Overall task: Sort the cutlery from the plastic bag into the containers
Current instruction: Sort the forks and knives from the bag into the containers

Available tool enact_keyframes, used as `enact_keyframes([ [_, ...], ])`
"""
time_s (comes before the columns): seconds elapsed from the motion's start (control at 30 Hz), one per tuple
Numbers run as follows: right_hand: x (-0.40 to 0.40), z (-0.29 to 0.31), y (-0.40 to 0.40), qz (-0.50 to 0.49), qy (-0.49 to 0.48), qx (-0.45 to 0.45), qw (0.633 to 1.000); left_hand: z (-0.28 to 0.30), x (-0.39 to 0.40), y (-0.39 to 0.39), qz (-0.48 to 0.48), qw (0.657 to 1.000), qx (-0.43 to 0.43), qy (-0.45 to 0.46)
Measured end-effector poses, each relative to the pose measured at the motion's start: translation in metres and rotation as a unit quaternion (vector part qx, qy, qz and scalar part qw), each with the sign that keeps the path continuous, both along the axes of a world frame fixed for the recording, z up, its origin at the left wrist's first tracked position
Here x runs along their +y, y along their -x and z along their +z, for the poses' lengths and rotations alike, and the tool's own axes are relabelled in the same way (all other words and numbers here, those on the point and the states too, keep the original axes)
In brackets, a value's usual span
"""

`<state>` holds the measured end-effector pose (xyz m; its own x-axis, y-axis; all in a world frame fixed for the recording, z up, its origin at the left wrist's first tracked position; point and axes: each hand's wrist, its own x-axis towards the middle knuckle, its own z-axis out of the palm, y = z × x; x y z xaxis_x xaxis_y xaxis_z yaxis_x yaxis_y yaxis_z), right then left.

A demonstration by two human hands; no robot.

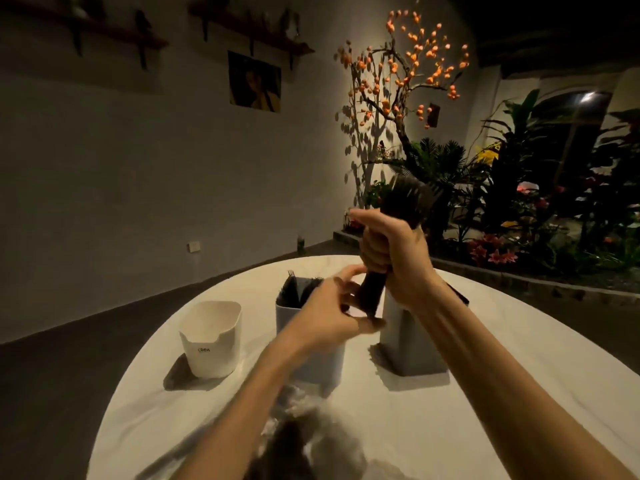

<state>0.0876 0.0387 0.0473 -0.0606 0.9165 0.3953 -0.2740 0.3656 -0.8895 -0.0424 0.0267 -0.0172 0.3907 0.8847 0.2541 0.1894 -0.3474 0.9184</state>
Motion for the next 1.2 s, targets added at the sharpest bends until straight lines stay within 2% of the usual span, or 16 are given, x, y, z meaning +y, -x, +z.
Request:
enact_keyframes([
  [0.1, 0.048, 0.026, 0.021, -0.026, -0.018, 0.021, 0.999, 0.004, 0.037, 0.043, 0.145, 0.986, -0.053, -0.061],
  [0.17, 0.08, 0.026, 0.039, -0.03, -0.005, 0.043, 0.999, 0.002, 0.062, 0.073, 0.247, 0.963, -0.093, -0.053],
  [0.23, 0.108, 0.016, 0.054, -0.039, 0.02, 0.056, 0.997, -0.008, 0.08, 0.084, 0.278, 0.957, -0.071, -0.036],
  [0.3, 0.131, 0.001, 0.068, -0.053, 0.049, 0.055, 0.996, -0.017, 0.098, 0.09, 0.276, 0.96, -0.039, -0.022],
  [0.47, 0.159, -0.024, 0.086, -0.078, 0.098, 0.039, 0.991, -0.019, 0.121, 0.088, 0.226, 0.974, -0.029, 0.009],
  [0.6, 0.168, -0.042, 0.093, -0.089, 0.108, -0.05, 0.989, -0.022, 0.13, 0.082, 0.195, 0.98, -0.028, 0.037],
  [0.77, 0.169, -0.051, 0.088, -0.038, 0.1, -0.078, 0.991, -0.029, 0.134, 0.078, 0.183, 0.979, -0.069, 0.058],
  [0.97, 0.162, -0.049, 0.077, -0.043, 0.096, -0.098, 0.99, -0.032, 0.13, 0.078, 0.17, 0.98, -0.077, 0.067],
  [1.2, 0.155, -0.055, 0.068, -0.009, 0.17, -0.131, 0.977, -0.035, 0.133, 0.077, 0.181, 0.98, -0.055, 0.066],
])
